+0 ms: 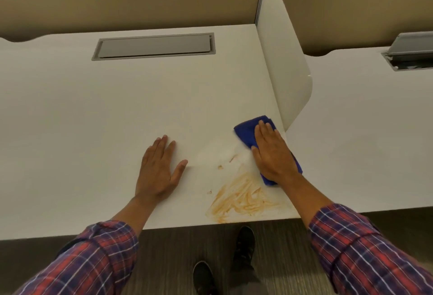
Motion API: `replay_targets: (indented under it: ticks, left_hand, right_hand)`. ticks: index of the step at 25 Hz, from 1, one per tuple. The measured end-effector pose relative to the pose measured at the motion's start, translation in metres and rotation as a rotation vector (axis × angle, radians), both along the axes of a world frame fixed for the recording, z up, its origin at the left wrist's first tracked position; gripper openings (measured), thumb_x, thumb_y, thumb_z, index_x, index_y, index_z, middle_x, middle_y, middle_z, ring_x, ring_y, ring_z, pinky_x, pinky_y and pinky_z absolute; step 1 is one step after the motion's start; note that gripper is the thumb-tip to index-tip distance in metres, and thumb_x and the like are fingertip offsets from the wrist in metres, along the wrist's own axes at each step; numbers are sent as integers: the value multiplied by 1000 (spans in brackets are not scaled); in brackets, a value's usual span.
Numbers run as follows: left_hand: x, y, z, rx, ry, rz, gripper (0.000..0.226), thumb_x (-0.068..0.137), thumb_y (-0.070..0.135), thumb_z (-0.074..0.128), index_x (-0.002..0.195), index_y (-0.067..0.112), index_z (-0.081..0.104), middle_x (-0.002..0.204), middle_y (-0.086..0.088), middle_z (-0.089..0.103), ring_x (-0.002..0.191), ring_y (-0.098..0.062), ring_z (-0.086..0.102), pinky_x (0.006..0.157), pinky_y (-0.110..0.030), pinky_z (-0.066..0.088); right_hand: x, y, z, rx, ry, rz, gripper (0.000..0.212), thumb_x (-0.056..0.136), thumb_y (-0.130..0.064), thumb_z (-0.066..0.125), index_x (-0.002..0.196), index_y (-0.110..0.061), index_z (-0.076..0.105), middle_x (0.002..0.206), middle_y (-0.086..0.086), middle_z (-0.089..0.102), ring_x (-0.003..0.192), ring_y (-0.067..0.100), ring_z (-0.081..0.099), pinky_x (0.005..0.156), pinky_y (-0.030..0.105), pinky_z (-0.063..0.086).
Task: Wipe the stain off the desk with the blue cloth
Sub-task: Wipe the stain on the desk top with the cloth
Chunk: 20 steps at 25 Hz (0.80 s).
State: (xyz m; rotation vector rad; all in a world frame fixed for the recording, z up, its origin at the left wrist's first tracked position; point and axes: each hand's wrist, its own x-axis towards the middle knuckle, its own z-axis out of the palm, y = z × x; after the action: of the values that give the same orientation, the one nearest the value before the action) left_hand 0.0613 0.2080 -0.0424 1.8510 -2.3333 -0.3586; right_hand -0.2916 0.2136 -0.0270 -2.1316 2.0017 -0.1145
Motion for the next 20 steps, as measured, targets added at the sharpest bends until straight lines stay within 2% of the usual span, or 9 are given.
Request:
replay_targets:
  ticks: [5,8,12,15,20]
  left_hand:
    - [-2,1,5,4,43,-1,83,101,69,23,165,16,29,177,-7,18,164,-26,13,133,-48,14]
    - [1,1,6,7,52,1,81,102,68,23,165,17,29,177,-7,17,165,-25,12,133,-46,11]
    - [-1,0,5,-9,36,-4,82,102,69,22,165,17,29,177,-7,17,165,-25,11,133,-44,9]
    - [1,0,0,-6,37,-11,85,102,72,19,166,17,26,177,-7,15,165,-25,9,133,-42,5]
    - [2,0,6,59,49,-40,92,98,75,18,168,17,16,178,-7,7,165,-24,3,132,-39,-1]
  right_hand:
    - [56,29,0,-10,21,203,66,106,-32,33,162,0,17,172,17,13,159,32,14,130,43,8]
    - [40,47,-2,8,9,287,67,105,-35,27,163,-6,11,173,9,6,160,23,6,129,38,1]
    - [3,23,-2,-5,35,136,65,106,-26,39,162,-3,15,173,13,12,160,28,13,130,43,9]
    - [25,-3,1,1,39,58,65,107,-26,39,161,1,16,172,19,14,159,33,14,130,46,12]
    - [86,14,-1,5,50,272,65,108,-31,35,162,-2,13,173,16,9,160,30,9,130,43,7]
